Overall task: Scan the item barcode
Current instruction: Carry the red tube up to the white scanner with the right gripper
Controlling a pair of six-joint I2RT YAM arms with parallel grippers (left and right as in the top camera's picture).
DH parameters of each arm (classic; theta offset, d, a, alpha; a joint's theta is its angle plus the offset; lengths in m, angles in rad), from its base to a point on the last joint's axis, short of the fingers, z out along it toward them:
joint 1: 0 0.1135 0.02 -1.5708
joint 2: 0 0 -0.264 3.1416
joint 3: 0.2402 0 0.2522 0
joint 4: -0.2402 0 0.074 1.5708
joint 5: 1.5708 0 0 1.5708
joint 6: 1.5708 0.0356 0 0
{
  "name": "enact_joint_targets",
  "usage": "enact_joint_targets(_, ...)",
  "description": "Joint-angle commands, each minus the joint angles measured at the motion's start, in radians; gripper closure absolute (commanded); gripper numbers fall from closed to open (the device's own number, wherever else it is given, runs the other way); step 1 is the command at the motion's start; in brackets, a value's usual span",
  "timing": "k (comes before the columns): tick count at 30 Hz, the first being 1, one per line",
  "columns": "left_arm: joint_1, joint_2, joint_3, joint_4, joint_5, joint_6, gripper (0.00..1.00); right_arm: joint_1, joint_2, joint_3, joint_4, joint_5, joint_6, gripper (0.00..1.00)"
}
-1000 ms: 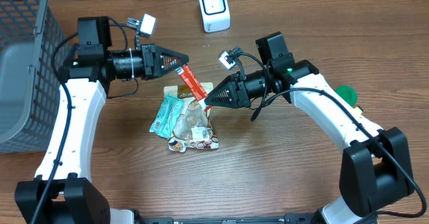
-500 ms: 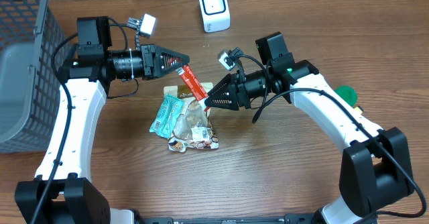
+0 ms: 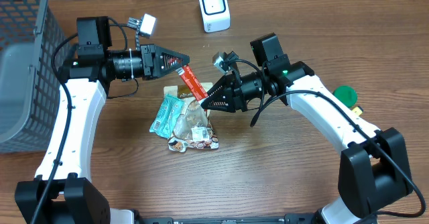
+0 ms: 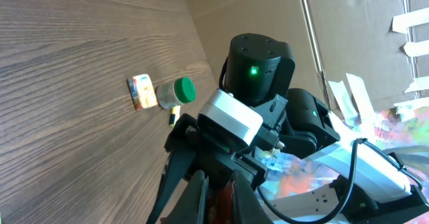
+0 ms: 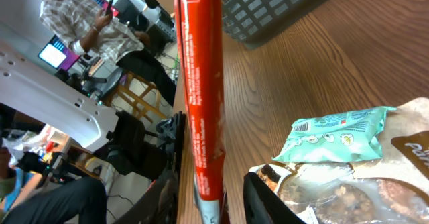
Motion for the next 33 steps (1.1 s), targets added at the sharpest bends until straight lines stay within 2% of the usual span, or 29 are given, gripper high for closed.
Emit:
enact_joint_targets(1,0.001,0.003,0.000,0.004,0.025,0.004,0.96,0.001,-0.031,-0.006,0.005,0.001,-0.013,0.72)
enact_joint_targets(6,0.001,0.003,0.000,0.004,0.004,0.004,0.96,0.001,-0.031,-0.006,0.008,0.001,-0.013,0.89)
enact_joint_targets(8,0.001,0.003,0.000,0.004,-0.013,0.004,0.96,0.001,-0.031,-0.006,0.008,0.001,-0.013,0.91)
enact_joint_targets(13,0.001,0.003,0.000,0.003,-0.116,0.004,0.96,0.000,-0.031,-0.006,0.008,0.041,-0.011,0.92)
enact_joint_targets(19,0.001,0.003,0.000,-0.010,-0.355,0.004,0.96,0.001,-0.031,-0.006,0.008,0.192,0.072,0.96)
enact_joint_targets(30,0.001,0.003,0.000,-0.010,-0.739,0.003,0.96,0.001,-0.031,-0.006,0.012,0.396,0.077,0.96)
enact_joint_targets(33,0.001,0.003,0.000,-0.007,-0.873,0.003,0.95,0.001,-0.031,-0.003,0.011,0.504,0.106,0.97)
